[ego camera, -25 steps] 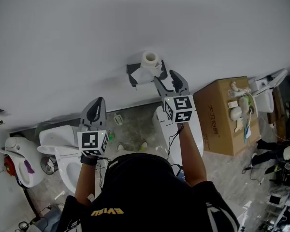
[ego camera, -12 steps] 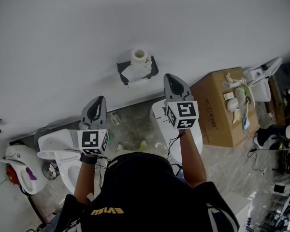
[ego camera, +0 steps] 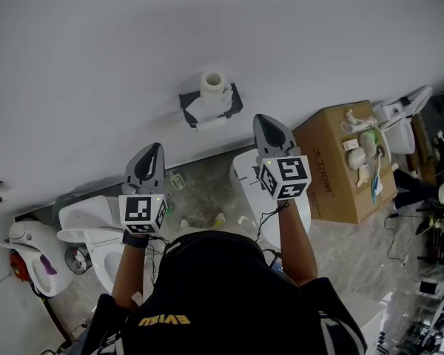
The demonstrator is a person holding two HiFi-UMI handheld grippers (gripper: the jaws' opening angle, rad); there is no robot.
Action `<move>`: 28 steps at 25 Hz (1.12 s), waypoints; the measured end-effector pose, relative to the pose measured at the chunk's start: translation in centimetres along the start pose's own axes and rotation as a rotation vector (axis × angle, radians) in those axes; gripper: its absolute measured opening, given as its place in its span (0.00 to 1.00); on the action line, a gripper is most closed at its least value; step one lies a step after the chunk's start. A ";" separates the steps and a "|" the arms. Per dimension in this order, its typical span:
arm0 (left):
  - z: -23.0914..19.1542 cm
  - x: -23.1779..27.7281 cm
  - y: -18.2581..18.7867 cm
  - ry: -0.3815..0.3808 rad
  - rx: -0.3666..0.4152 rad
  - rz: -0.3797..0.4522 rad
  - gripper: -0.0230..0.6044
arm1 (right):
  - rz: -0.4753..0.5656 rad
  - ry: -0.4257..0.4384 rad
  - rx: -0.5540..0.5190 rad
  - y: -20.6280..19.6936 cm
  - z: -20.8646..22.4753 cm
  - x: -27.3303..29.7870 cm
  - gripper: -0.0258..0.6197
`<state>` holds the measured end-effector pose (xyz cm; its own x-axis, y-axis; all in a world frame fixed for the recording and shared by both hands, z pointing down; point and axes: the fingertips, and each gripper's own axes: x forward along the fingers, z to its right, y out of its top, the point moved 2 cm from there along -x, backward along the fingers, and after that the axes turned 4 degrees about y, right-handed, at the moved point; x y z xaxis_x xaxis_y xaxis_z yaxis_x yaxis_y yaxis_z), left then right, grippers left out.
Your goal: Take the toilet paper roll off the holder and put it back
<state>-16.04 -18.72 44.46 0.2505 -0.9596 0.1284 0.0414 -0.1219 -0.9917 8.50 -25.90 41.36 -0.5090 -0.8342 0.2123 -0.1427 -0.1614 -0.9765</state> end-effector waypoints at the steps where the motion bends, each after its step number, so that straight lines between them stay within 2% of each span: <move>1: 0.0 0.0 0.1 -0.001 -0.001 0.000 0.06 | -0.001 0.003 -0.002 0.0 -0.1 0.0 0.03; 28: 0.4 0.8 0.0 -0.021 0.001 0.001 0.06 | -0.014 0.013 -0.005 0.2 -0.2 -0.5 0.03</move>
<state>-15.50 -19.40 44.54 0.2707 -0.9541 0.1277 0.0421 -0.1208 -0.9918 8.56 -25.42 41.11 -0.5177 -0.8251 0.2263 -0.1537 -0.1705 -0.9733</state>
